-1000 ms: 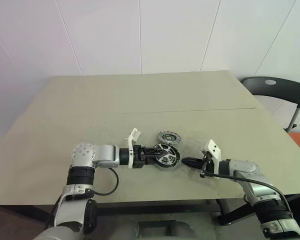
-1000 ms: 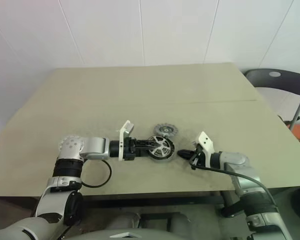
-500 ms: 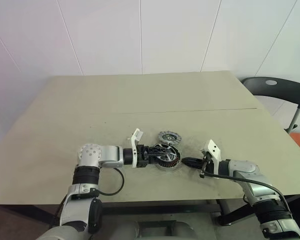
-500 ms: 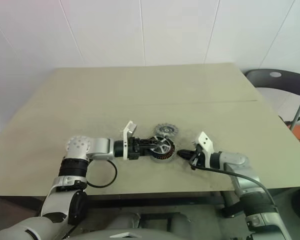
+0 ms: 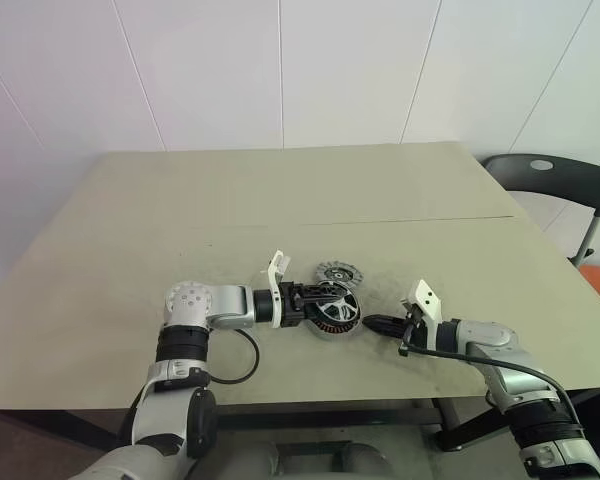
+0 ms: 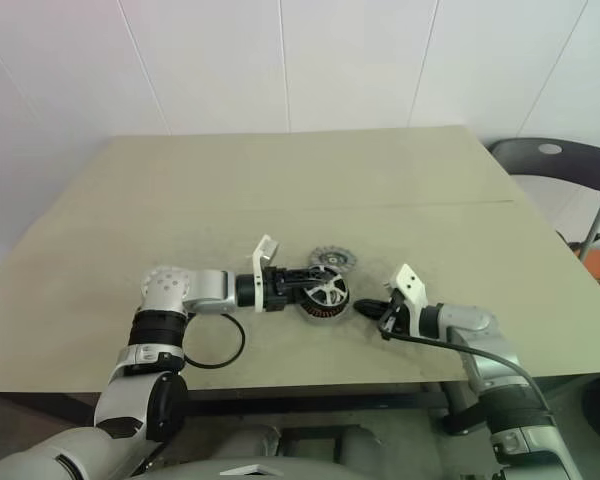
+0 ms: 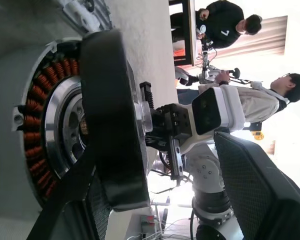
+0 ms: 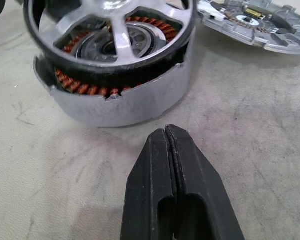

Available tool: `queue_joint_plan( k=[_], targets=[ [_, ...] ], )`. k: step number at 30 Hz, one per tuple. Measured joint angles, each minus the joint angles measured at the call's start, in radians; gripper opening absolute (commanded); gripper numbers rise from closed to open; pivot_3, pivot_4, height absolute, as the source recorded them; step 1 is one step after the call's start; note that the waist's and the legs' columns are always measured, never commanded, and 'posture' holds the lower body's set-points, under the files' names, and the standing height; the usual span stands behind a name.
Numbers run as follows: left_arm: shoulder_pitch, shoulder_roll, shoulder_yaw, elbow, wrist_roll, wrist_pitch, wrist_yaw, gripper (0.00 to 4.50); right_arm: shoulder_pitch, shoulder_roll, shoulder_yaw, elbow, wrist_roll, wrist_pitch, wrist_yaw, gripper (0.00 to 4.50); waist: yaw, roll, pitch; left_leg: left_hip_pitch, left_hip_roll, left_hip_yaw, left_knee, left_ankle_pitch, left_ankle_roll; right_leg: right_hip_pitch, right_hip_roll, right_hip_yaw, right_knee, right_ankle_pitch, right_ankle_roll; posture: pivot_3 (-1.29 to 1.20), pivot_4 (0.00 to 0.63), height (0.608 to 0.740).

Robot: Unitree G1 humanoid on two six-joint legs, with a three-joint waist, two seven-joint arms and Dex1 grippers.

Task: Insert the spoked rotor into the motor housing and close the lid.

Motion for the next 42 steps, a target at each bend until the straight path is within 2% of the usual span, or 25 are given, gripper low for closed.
queue_joint_plan(
  k=[8,22,32,39,42],
  targets=[
    [0.004,-0.051,0.060,-0.004,0.010,-0.002,0.002,3.23,0.000,0.000,0.001,0.001,-0.001,-0.001,0.000,0.00,0.000,0.000,0.000,0.000,0.000,0.000,0.000,0.000,0.000,0.000,0.000,0.000,0.000,0.000,0.000,0.00,0.000,0.740],
    [0.048,-0.024,0.017,-0.018,0.081,-0.010,-0.087,3.23,0.001,0.002,0.002,0.001,-0.001,0.000,-0.002,0.00,0.000,0.000,-0.001,0.002,0.000,0.000,0.000,0.000,0.000,0.002,0.000,-0.001,0.000,0.000,0.000,0.00,0.000,0.740],
    [-0.011,-0.022,0.057,-0.101,0.079,0.113,0.019,3.23,0.001,0.003,0.002,0.001,-0.001,-0.001,-0.002,0.00,-0.001,-0.001,-0.001,0.001,0.000,0.000,0.000,0.000,0.000,0.001,0.000,-0.001,0.000,0.000,0.000,0.00,0.000,0.740],
    [-0.050,0.048,-0.047,-0.099,-0.001,0.115,0.072,3.23,0.001,0.004,0.002,0.001,-0.001,-0.002,-0.004,0.00,-0.002,-0.001,-0.001,0.001,0.000,0.000,-0.001,0.000,0.000,0.000,0.000,-0.001,0.000,0.000,0.000,0.00,0.000,0.740],
    [-0.069,0.112,-0.124,-0.088,-0.068,0.115,0.080,3.23,0.001,0.006,0.002,0.001,-0.001,-0.002,-0.008,0.00,-0.002,-0.001,-0.001,0.001,0.000,0.000,-0.001,0.000,0.000,0.000,0.000,0.000,0.001,0.000,0.000,0.00,0.000,0.740]
  ],
)
